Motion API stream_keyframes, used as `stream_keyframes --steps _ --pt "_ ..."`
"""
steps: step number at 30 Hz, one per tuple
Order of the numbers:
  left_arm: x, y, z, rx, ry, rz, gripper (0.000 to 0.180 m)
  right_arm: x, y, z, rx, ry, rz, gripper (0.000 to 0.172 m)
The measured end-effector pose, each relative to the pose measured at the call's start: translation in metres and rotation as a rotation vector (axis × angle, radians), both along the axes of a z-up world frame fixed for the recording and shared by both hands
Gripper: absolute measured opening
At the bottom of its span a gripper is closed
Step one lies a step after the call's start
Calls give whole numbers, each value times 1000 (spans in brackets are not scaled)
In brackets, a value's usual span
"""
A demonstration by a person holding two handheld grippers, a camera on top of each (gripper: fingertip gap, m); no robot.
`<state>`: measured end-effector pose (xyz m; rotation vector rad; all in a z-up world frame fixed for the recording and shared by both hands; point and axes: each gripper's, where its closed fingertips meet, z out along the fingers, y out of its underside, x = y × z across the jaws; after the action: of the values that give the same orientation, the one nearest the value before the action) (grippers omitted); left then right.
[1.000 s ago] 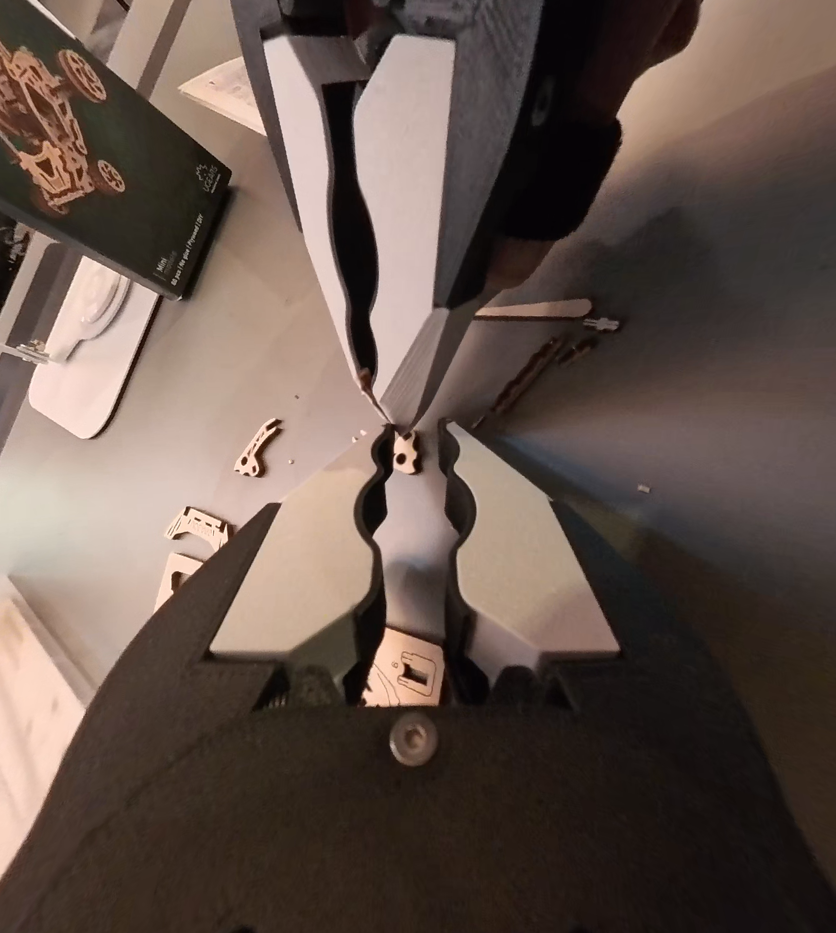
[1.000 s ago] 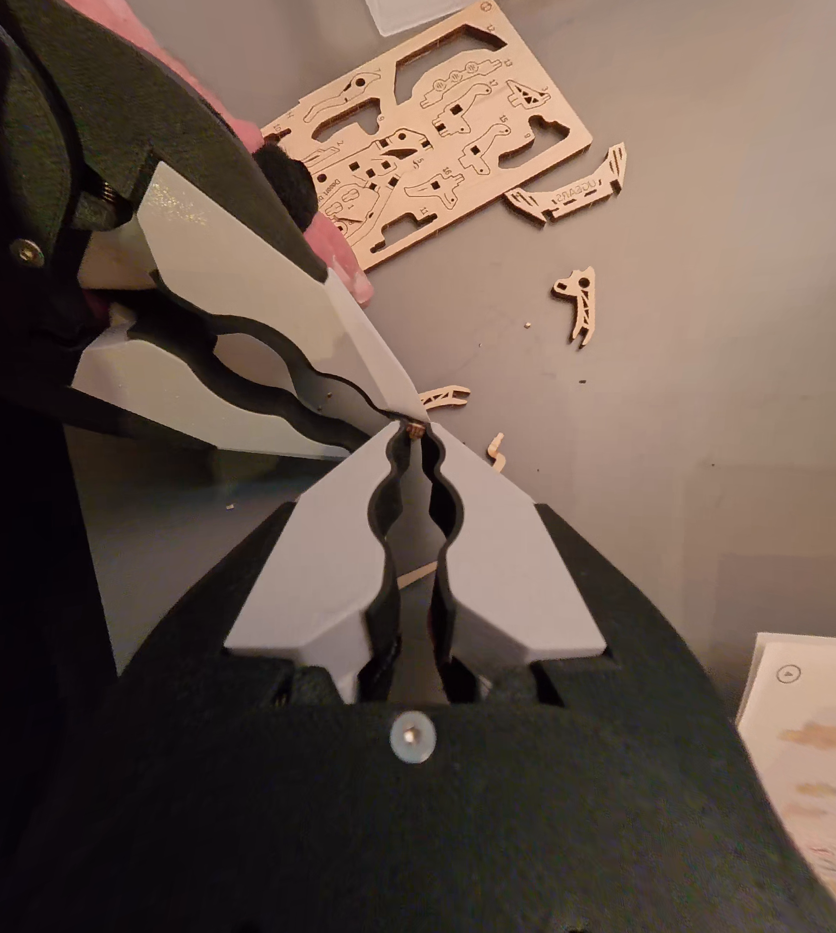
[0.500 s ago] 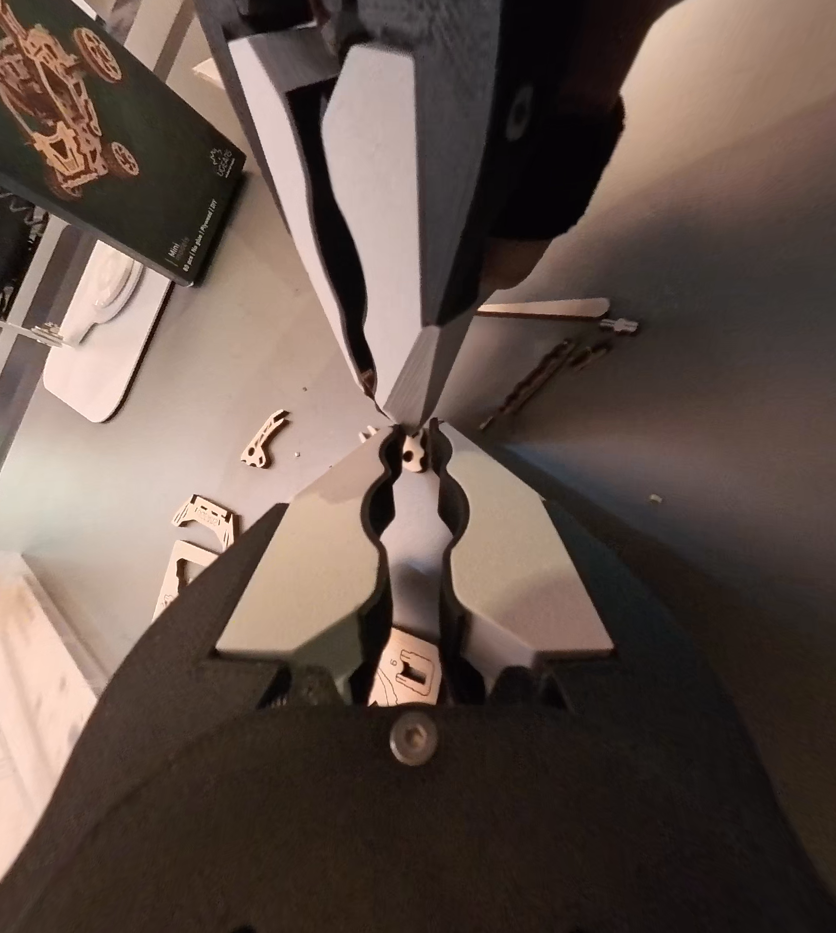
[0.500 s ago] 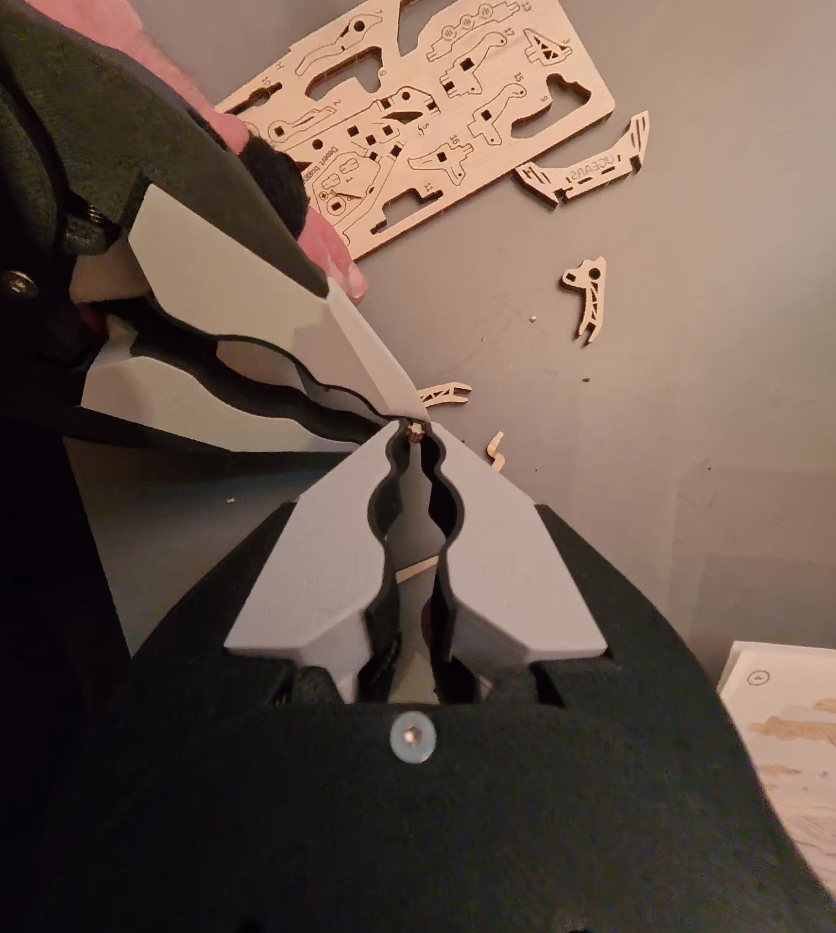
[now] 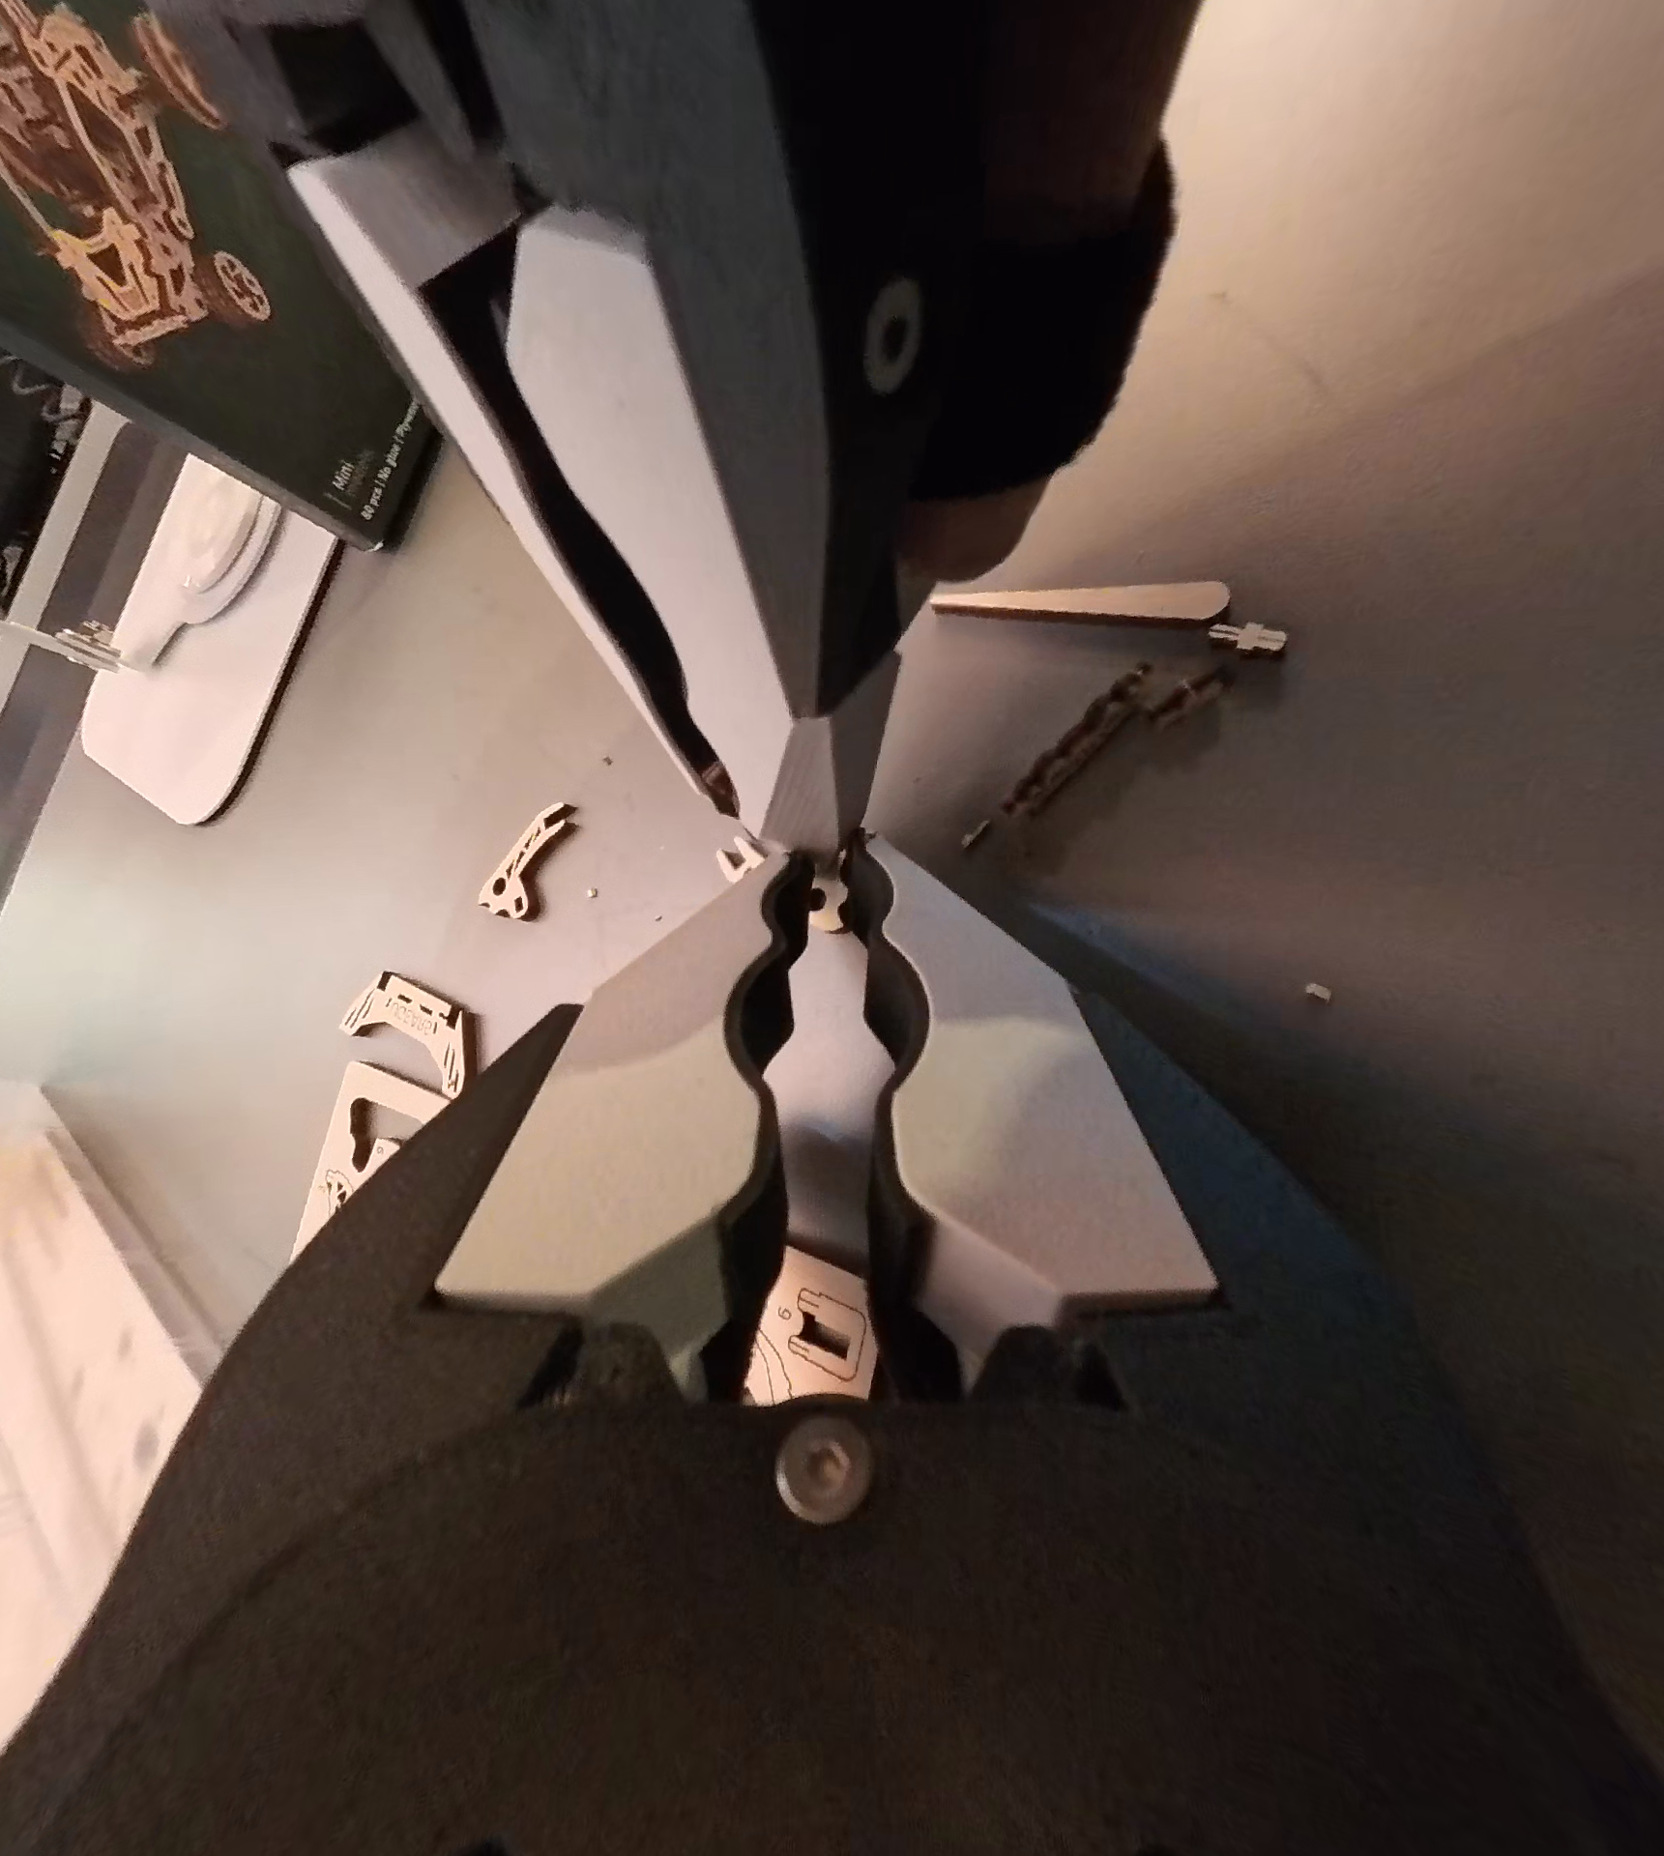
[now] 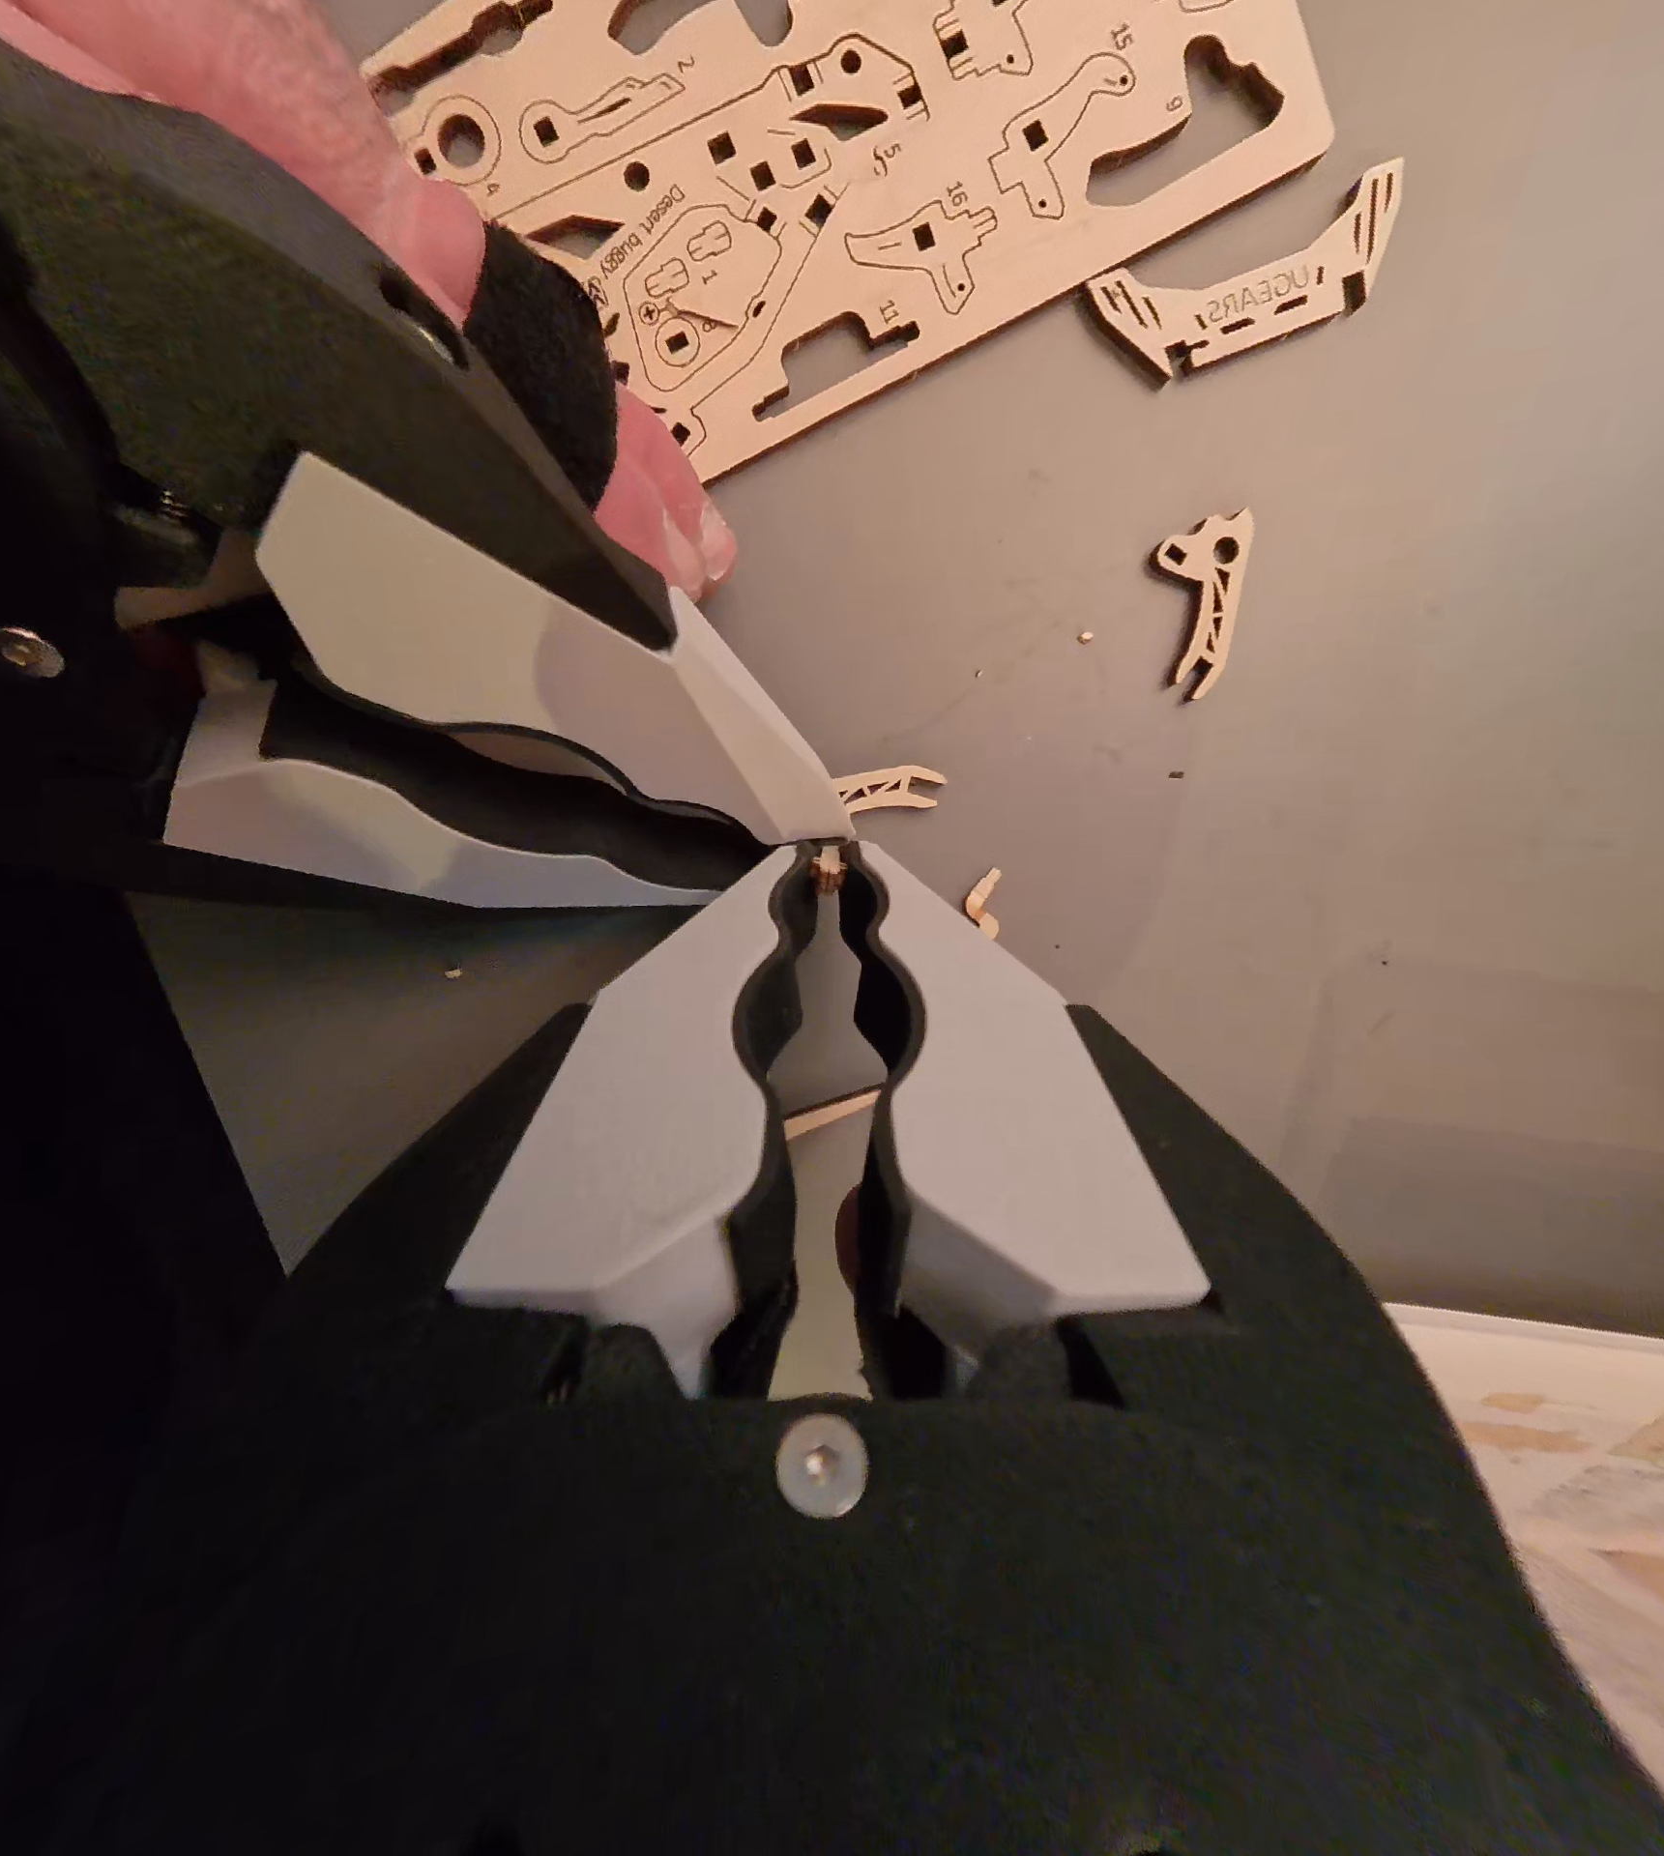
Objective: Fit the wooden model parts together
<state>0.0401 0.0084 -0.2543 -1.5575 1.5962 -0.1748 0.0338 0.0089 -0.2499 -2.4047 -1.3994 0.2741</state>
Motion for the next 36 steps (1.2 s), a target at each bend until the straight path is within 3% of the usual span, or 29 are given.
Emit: stream_keyframes --steps 1,6,9,14,28,36 --pt "0 0 0 4 1 0 5 0 0 0 -3 0 1 3" --pt "1 1 3 -14 -20 -3 8 1 1 1 0 48 -4 3" --pt "-1 4 9 -42 -64 18 21 -3 3 2 12 75 -7 4" --pt "-8 7 10 -79 -83 38 27 -1 0 3 15 89 -8 4" --pt "-5 -7 3 -32 -26 -62 12 -2 1 3 20 54 2 4" --pt "-3 -6 2 -56 -30 -59 14 -2 0 2 21 21 19 3"
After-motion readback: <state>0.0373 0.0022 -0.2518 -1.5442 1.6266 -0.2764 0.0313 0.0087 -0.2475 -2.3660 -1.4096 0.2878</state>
